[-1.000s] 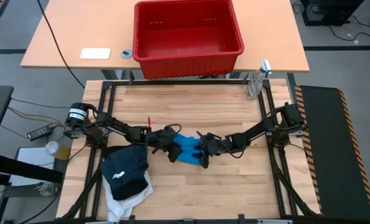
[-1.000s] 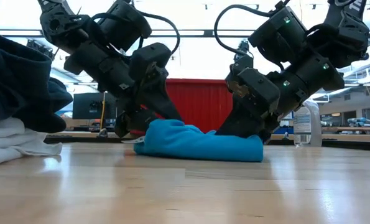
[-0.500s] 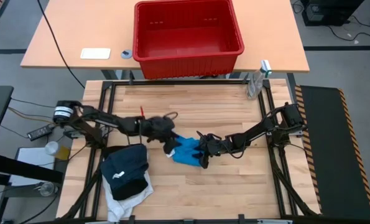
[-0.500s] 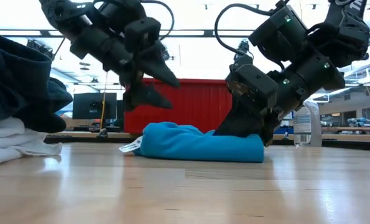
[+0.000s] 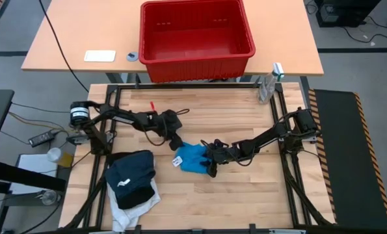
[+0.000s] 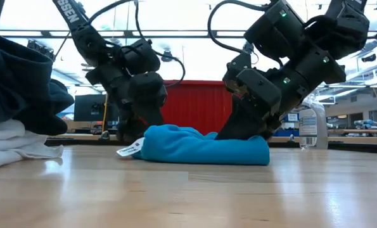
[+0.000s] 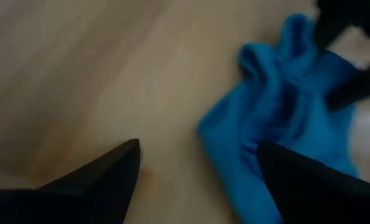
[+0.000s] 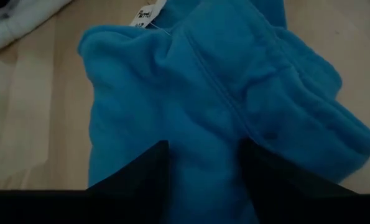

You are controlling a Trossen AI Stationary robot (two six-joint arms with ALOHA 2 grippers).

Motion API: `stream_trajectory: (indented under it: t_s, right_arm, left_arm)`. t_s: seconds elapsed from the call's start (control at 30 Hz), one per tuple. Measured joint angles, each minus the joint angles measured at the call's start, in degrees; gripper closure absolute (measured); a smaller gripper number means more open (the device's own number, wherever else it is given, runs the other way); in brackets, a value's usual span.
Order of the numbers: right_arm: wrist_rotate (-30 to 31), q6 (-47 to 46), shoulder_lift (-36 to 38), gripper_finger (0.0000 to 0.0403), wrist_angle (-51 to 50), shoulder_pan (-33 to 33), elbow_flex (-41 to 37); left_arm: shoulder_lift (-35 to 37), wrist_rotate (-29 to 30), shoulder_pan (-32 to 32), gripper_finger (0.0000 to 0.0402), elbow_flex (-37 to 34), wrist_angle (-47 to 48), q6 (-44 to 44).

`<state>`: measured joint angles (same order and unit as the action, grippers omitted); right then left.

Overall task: Fold Laundry from Bin
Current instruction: Fold the blue shorts, then stack the folded blue shorts on top of the folded dark blue shorts

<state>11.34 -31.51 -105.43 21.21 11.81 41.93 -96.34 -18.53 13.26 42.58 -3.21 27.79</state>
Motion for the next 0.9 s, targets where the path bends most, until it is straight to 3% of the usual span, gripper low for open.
stream_trajectory:
  t_s: [0.2, 0.33, 0.47, 0.57, 0.63, 0.77, 0.9]
  right_arm:
    - [0.7, -6.3, 0.0, 0.0197, -0.1, -1.6, 0.1]
    - [1.8, -5.5, 0.8, 0.0197, -1.3, -2.3, 1.6]
    - [4.1, -3.6, 4.7, 0.0199, -4.5, -2.3, 4.0]
    - [4.1, -6.2, 6.9, 0.0199, -9.1, -3.0, 4.2]
    - [3.6, -9.9, 7.9, 0.0199, -12.3, -3.5, 4.2]
    - [1.5, -12.3, 8.7, 0.0199, -15.3, -3.9, 4.2]
    - [1.1, -13.7, 8.7, 0.0199, -14.8, -3.4, 4.2]
  left_arm:
    - [0.2, -7.2, 0.6, 0.0053, -0.1, -1.4, 0.1]
    - [4.5, -7.1, 0.1, 0.0052, -0.1, -1.7, -1.7]
    - [9.7, -0.3, -2.5, 0.0054, -0.1, -0.9, -9.2]
    - [11.7, 4.0, -7.8, 0.0054, 0.0, -0.1, -20.5]
    - [11.8, 7.0, -12.3, 0.0054, -0.1, 1.1, -28.5]
    - [11.0, 19.7, -20.6, 0.0054, -0.1, 0.6, -40.2]
    - [9.0, 24.1, -24.0, 0.0054, 0.0, 0.1, -45.0]
